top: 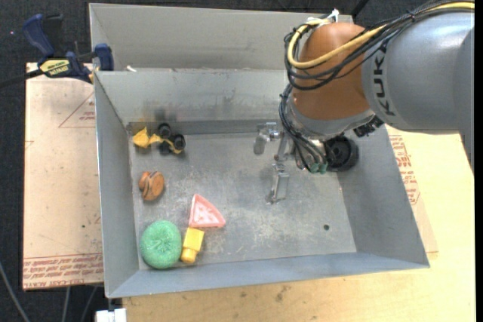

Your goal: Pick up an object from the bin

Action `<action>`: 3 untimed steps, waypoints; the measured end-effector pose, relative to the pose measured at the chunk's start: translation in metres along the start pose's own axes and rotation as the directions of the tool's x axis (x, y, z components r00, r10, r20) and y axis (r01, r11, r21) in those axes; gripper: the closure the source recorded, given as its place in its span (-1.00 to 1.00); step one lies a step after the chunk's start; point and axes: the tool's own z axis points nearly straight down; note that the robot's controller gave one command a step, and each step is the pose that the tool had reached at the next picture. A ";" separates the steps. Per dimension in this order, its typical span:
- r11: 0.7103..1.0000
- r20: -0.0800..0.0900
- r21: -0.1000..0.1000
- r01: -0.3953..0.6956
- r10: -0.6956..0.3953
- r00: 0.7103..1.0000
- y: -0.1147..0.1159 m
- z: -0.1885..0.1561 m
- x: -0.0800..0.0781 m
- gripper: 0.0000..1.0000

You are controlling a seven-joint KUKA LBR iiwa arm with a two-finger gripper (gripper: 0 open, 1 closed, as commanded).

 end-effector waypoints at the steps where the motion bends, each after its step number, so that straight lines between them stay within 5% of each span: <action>1: 1.000 0.002 0.000 0.000 0.000 1.000 0.000 -0.002 0.000 -1.00; 2: 0.999 0.005 0.001 0.051 -0.051 0.999 0.001 -0.011 -0.006 -1.00; 3: 0.997 0.009 0.002 0.083 -0.083 0.997 0.044 -0.016 0.019 -1.00</action>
Offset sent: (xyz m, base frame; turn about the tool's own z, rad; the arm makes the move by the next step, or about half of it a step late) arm 0.0207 0.0022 0.0301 -0.1845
